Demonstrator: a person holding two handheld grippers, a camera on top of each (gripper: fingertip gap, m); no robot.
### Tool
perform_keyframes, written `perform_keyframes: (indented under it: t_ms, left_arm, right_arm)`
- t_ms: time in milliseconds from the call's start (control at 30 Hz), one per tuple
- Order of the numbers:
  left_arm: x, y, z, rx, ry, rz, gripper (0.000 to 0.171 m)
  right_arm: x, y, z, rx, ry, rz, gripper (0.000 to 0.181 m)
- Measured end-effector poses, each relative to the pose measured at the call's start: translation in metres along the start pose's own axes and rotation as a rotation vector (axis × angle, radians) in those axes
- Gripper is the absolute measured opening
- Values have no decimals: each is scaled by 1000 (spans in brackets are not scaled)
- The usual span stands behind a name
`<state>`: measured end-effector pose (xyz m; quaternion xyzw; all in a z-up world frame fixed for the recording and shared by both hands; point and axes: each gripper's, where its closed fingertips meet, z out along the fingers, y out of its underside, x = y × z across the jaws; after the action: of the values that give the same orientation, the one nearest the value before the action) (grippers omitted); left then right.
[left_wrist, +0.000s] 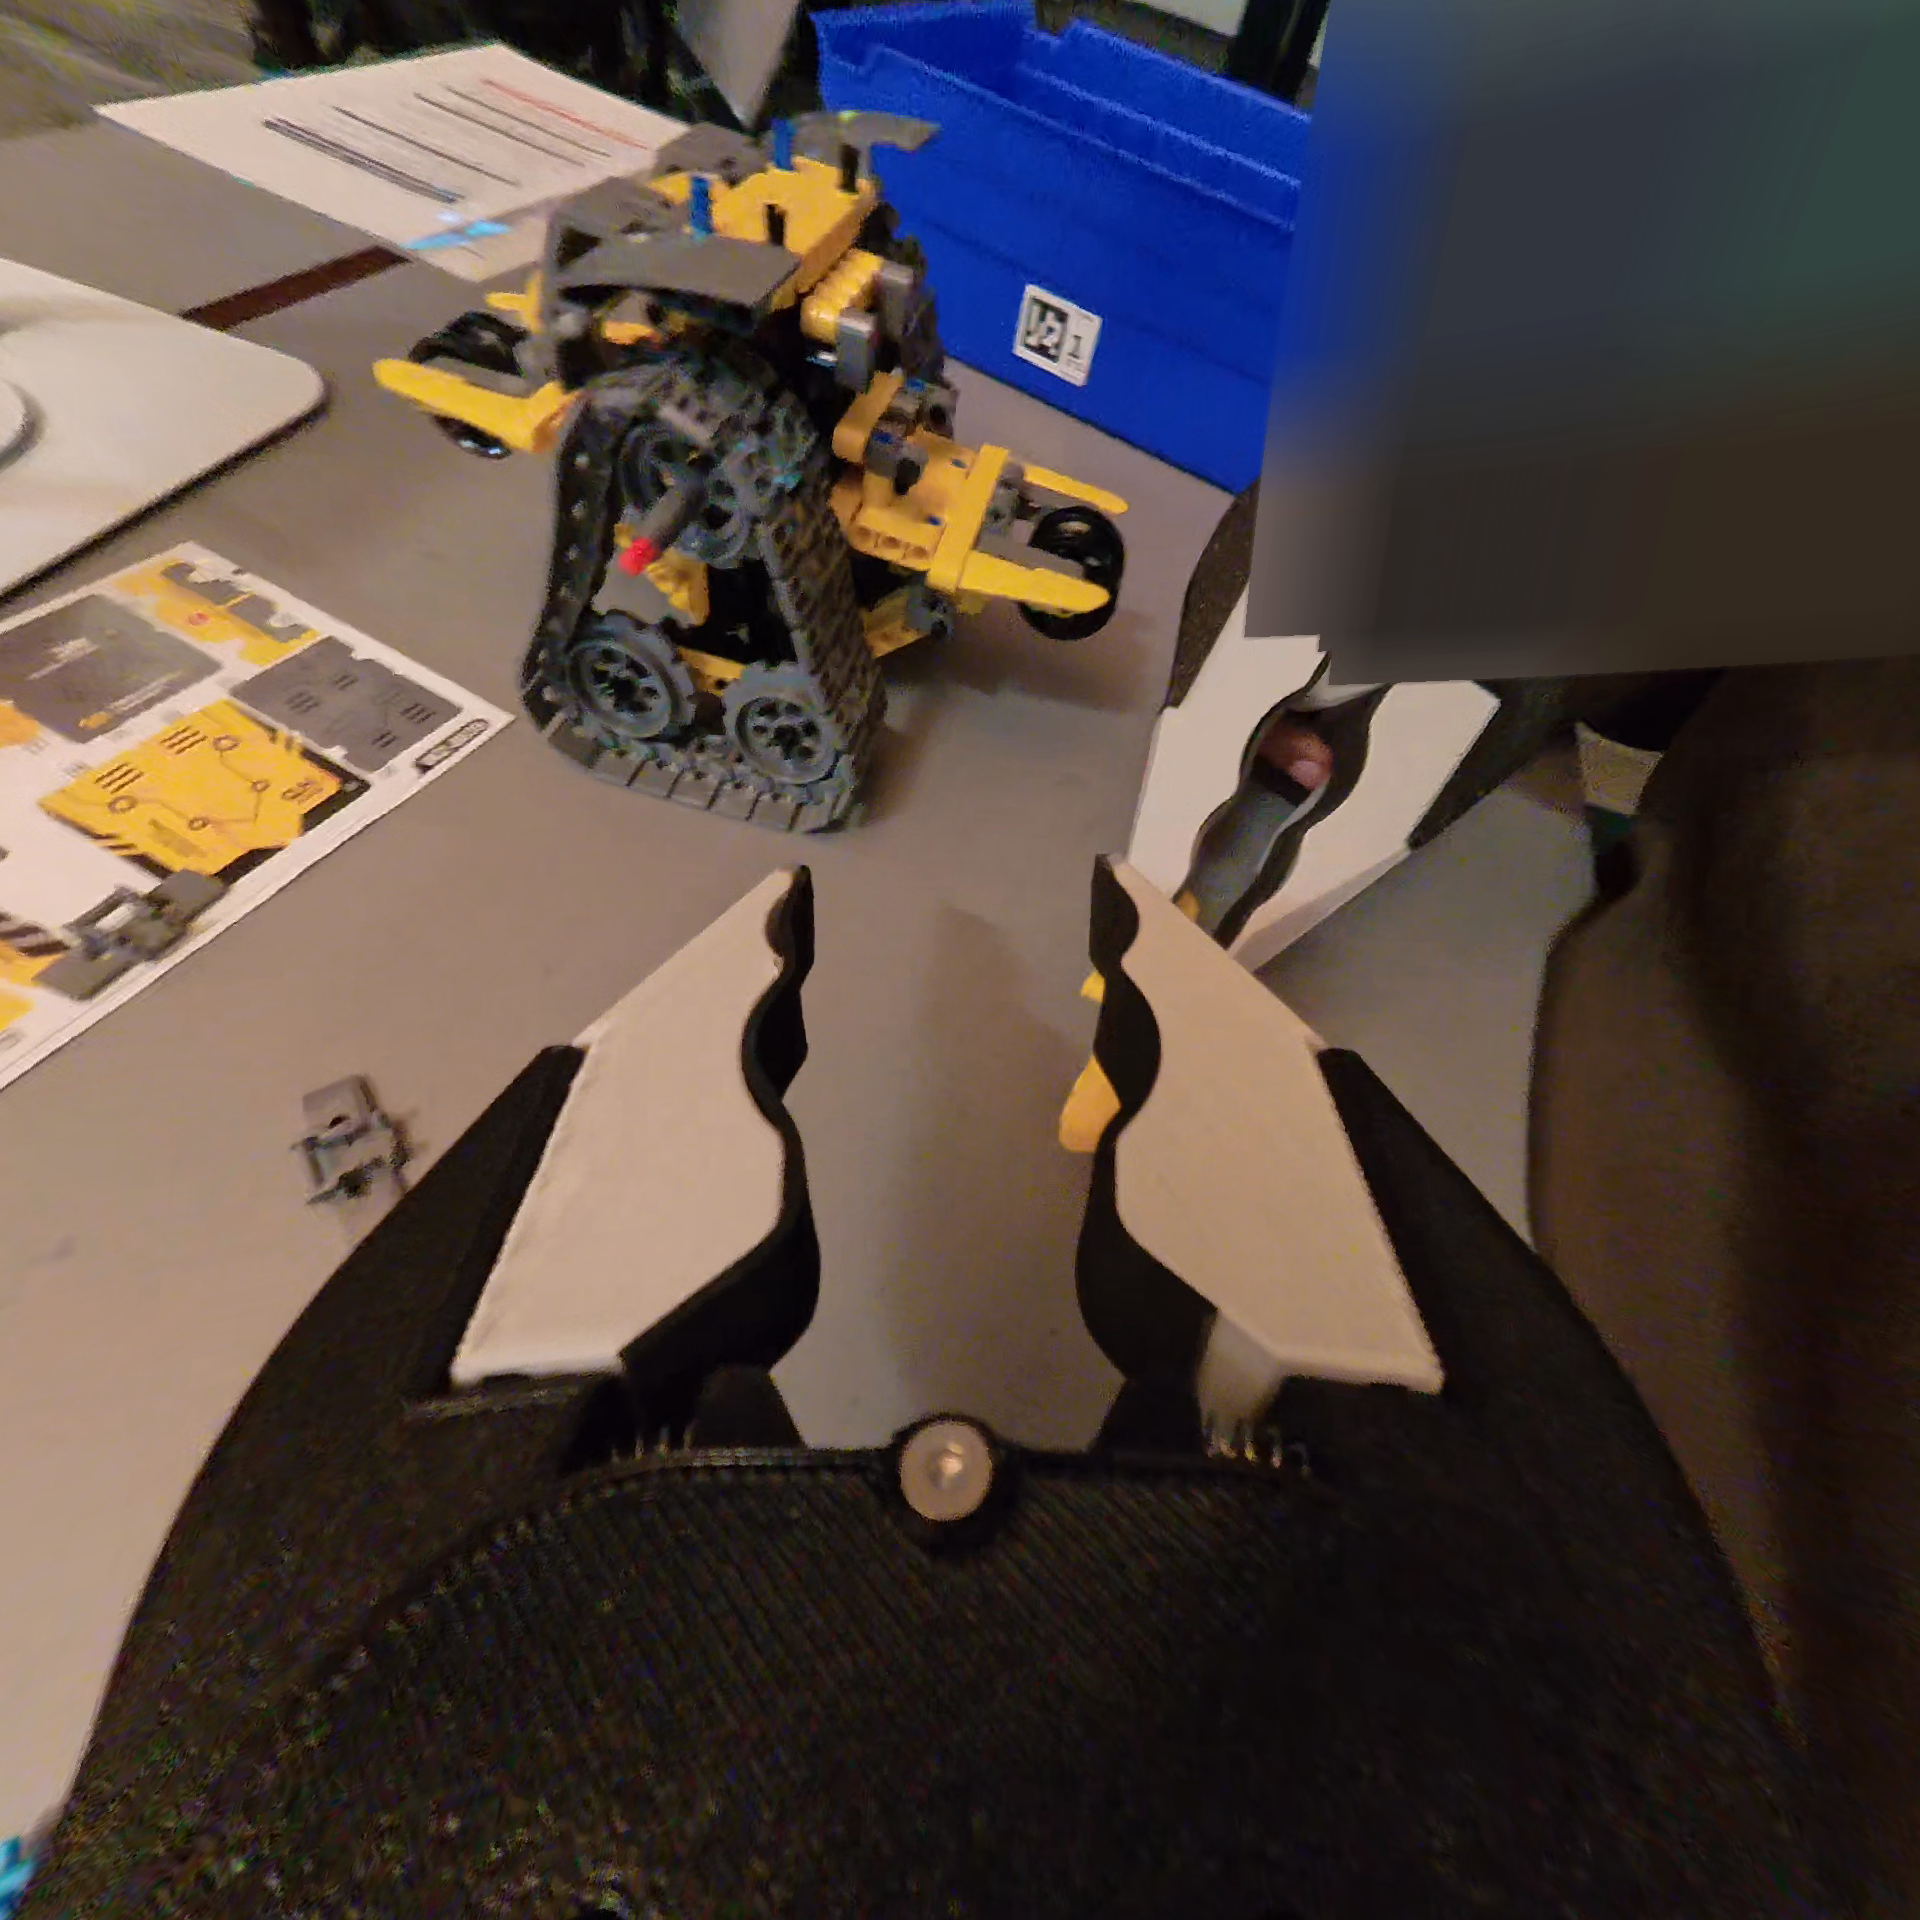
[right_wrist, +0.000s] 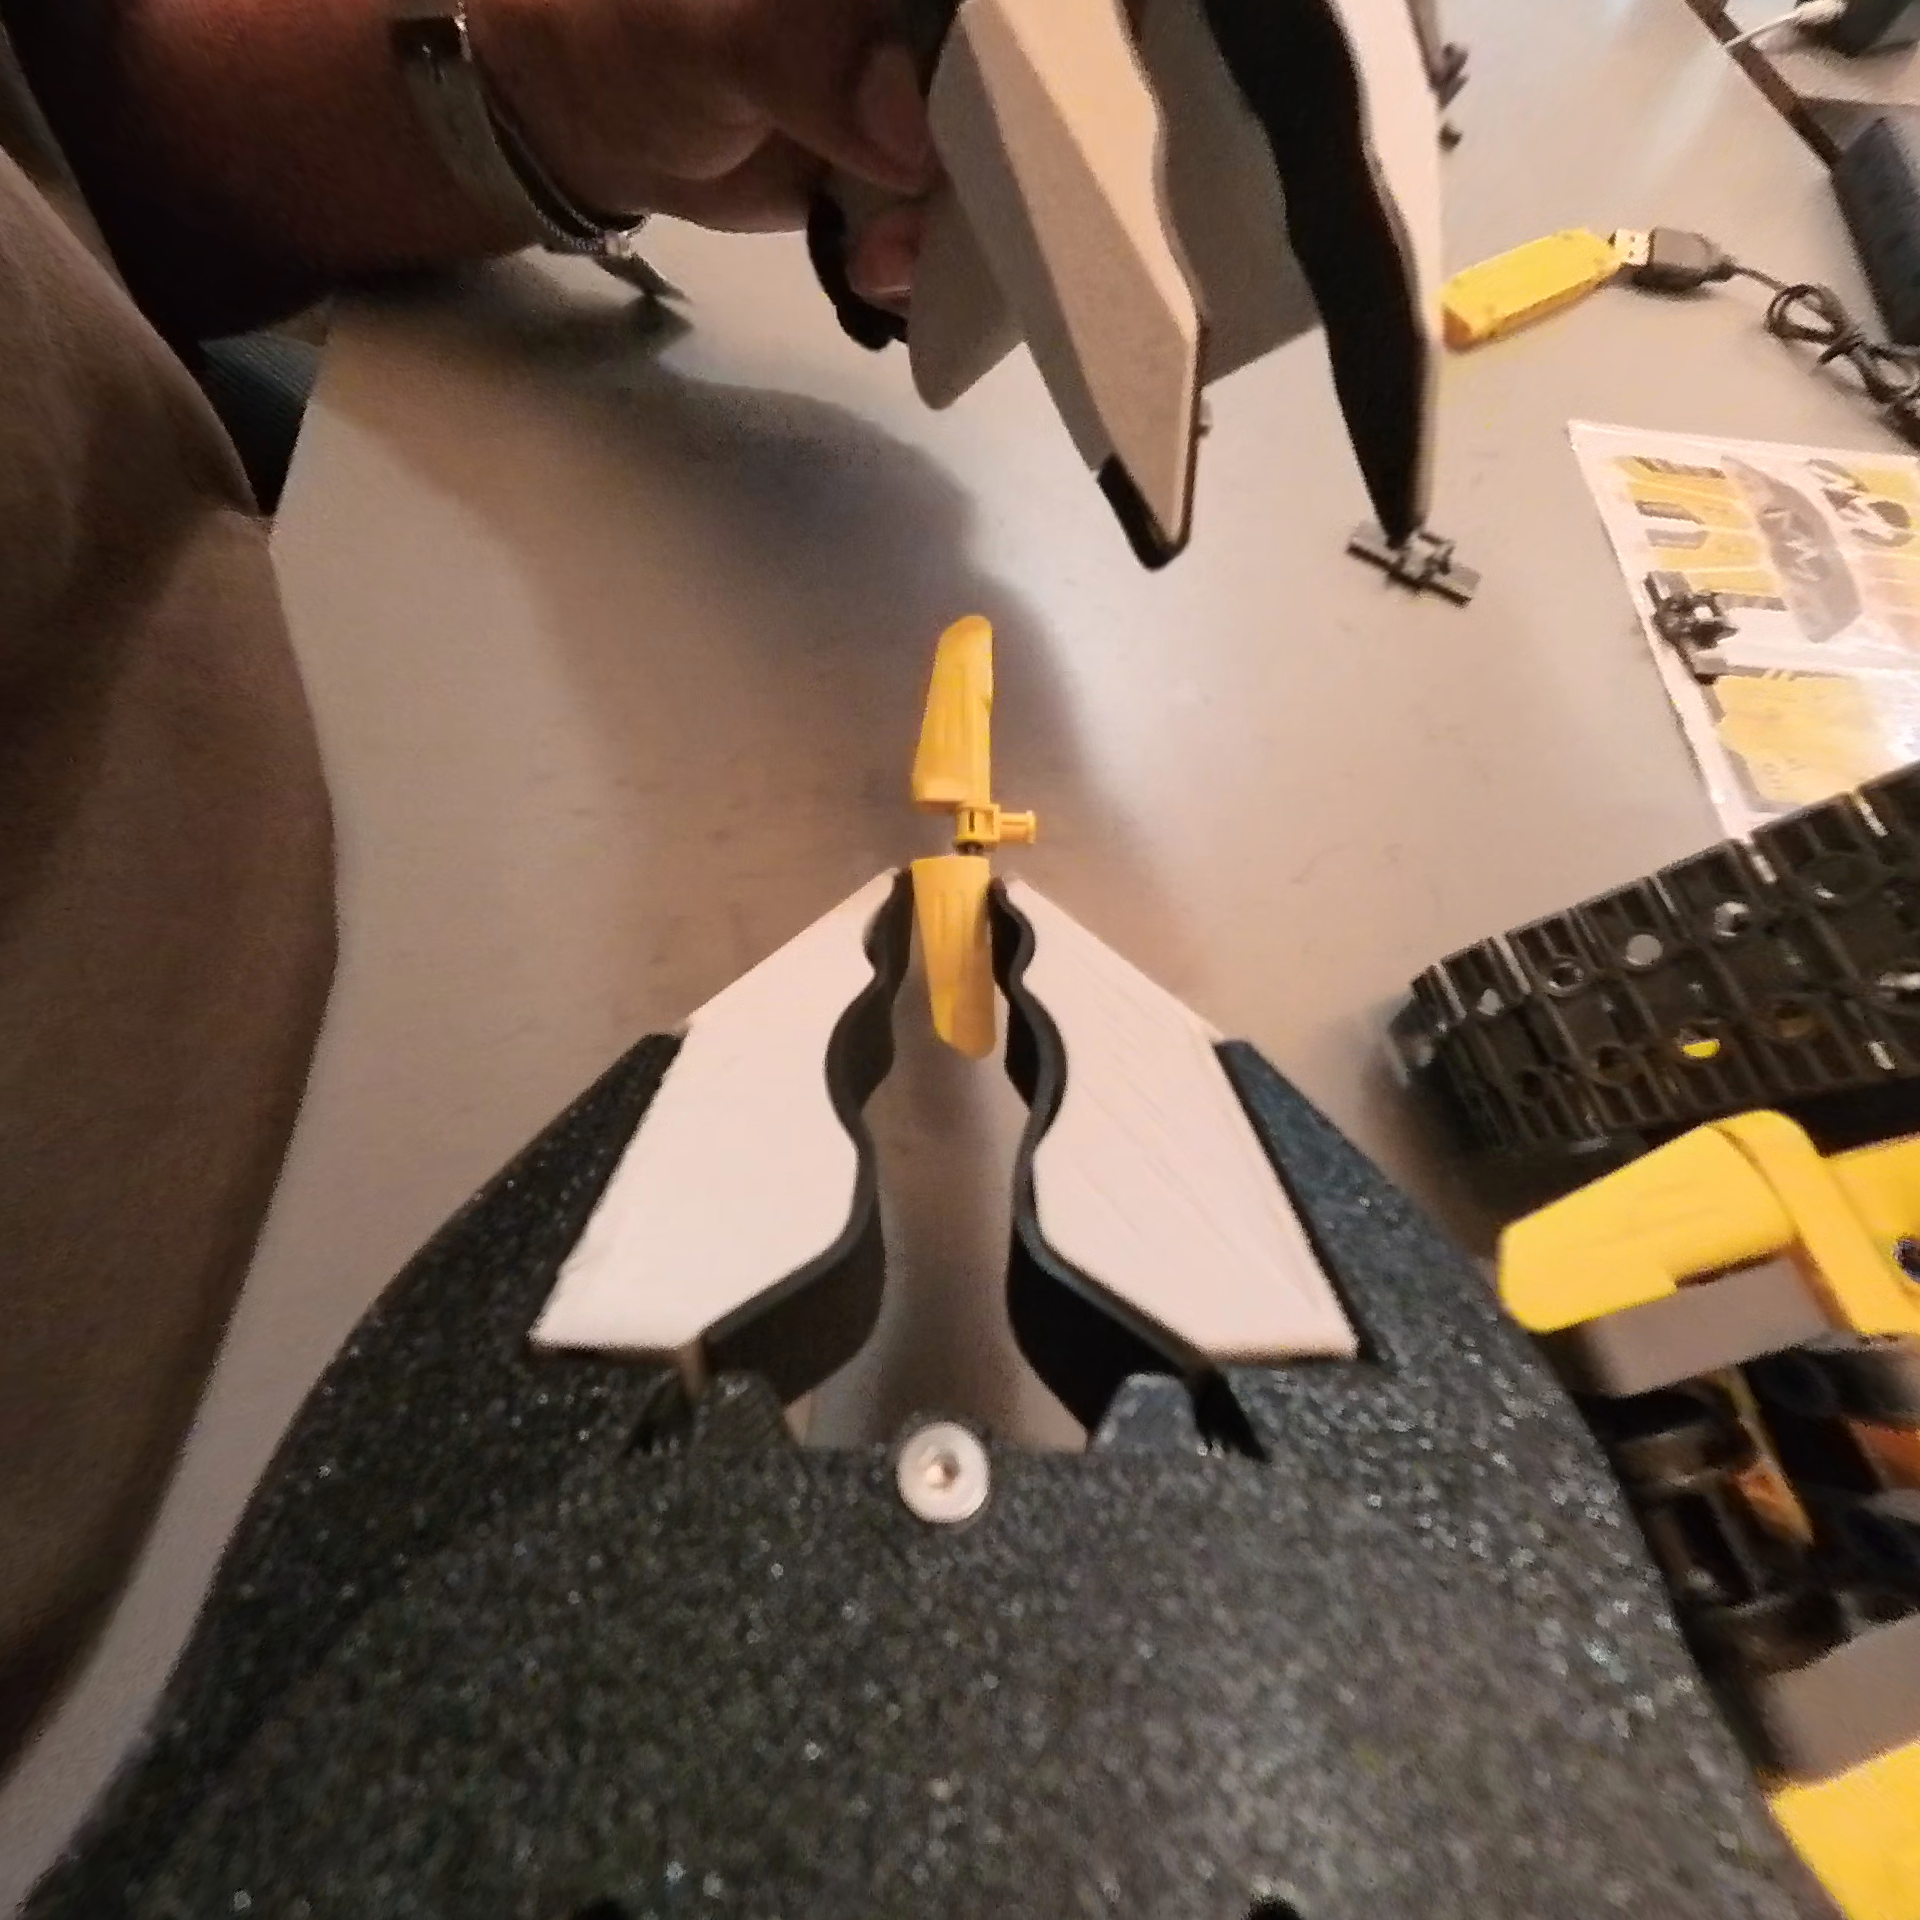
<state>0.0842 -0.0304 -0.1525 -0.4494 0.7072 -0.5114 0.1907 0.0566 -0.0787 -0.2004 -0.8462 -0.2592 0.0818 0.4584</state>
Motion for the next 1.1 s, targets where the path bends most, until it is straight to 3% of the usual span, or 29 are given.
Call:
perform_keyframes:
  t_ms: [167, 333, 500, 667, 833, 1100]
  left_arm:
    - [-6, 0, -4, 36, 19, -60, 52]
    - [-6, 7, 0, 13, 27, -70, 54]
    - [23, 17, 9, -53, 177, -33, 54]
    - [46, 50, 24, -254, 218, 109, 38]
    - [53, 57, 33, -282, 233, 111, 23]
    - [47, 72, 40, -367, 166, 150, 13]
  right_arm:
    - [-1, 5, 5, -38, -94, 85, 14]
    - [2, 5, 5, -39, -61, 78, 14]
    - [-1, 14, 6, -91, -43, 38, 14]
    - [-8, 22, 8, -143, -50, 7, 14]
    - [-10, 22, 8, -144, -71, 20, 14]
    - [-10, 22, 8, -144, -73, 23, 14]
